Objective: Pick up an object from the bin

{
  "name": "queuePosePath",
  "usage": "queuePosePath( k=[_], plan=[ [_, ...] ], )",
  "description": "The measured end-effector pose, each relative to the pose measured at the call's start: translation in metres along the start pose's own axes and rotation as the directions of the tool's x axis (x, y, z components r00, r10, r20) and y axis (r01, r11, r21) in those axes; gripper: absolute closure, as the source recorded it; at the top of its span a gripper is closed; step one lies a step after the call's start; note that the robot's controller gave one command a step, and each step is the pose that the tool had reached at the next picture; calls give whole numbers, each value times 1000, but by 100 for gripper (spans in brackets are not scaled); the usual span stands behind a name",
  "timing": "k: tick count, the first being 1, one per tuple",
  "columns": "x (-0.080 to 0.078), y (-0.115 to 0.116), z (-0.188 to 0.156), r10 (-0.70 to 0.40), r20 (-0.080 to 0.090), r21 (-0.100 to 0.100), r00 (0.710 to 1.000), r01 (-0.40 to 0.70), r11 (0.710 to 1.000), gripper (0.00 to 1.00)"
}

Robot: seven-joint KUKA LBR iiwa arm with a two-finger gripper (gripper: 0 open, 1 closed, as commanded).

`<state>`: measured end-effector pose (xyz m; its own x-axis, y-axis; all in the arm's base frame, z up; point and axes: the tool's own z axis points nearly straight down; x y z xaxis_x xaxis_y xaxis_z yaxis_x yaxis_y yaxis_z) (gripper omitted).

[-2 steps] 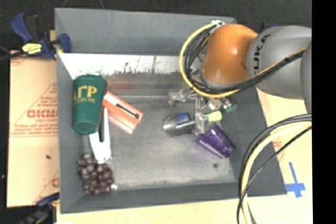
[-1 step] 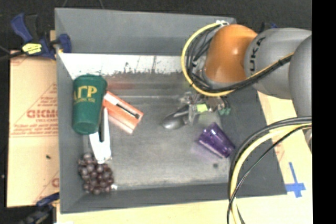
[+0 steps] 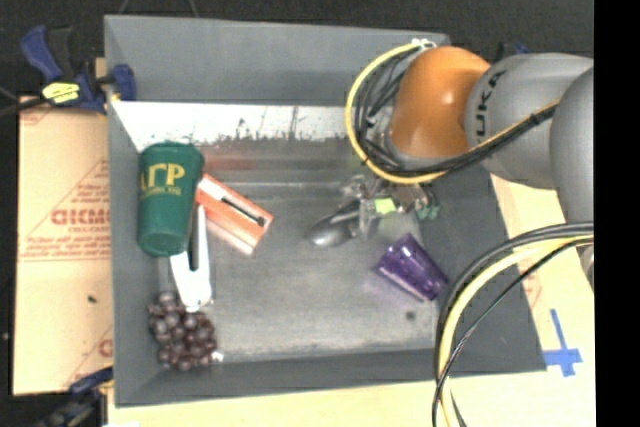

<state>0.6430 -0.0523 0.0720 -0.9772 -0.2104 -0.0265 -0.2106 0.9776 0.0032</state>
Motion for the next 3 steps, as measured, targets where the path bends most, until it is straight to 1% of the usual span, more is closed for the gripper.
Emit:
queuePosePath(
  k=[1,2,3],
  plan=[
    [-1,-2,-3,-1,2,0,1000,1,1000,100],
    [-4,-2,-4,-30,6,3,1000,30,1000,100],
    [3,6,0,-399,8,8,917,399,917,100]
  ],
)
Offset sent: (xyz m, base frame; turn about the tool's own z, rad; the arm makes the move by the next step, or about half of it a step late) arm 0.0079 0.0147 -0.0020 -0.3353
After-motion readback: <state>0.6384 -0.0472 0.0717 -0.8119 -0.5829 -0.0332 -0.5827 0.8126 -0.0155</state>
